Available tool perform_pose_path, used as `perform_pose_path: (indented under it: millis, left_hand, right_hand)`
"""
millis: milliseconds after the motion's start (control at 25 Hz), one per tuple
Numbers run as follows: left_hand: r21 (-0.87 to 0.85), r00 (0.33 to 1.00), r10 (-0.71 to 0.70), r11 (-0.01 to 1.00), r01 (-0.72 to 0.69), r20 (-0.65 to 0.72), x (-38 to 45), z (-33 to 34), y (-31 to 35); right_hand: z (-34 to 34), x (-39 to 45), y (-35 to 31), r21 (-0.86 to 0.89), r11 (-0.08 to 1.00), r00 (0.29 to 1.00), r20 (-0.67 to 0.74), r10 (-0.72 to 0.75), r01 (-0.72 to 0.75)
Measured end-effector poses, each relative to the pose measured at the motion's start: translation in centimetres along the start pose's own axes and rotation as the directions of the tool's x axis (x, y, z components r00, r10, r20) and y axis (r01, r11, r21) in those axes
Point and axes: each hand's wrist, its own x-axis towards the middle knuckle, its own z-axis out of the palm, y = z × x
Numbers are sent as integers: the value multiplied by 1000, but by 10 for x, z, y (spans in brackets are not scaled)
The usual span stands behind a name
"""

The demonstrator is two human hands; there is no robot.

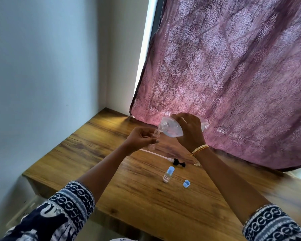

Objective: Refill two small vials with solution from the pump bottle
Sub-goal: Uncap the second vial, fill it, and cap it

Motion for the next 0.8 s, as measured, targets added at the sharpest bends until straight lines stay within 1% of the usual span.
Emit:
perform_pose_path:
  millis: [280,800]
  left_hand:
    - [5,1000,-7,1000,7,18,1,2,2]
    - [42,999,28,999,-30,40,0,6,3]
  right_hand:
    - [-4,-1,0,-26,999,999,-30,-19,18]
    - [-7,-1,2,-119,992,999,33,-26,30]
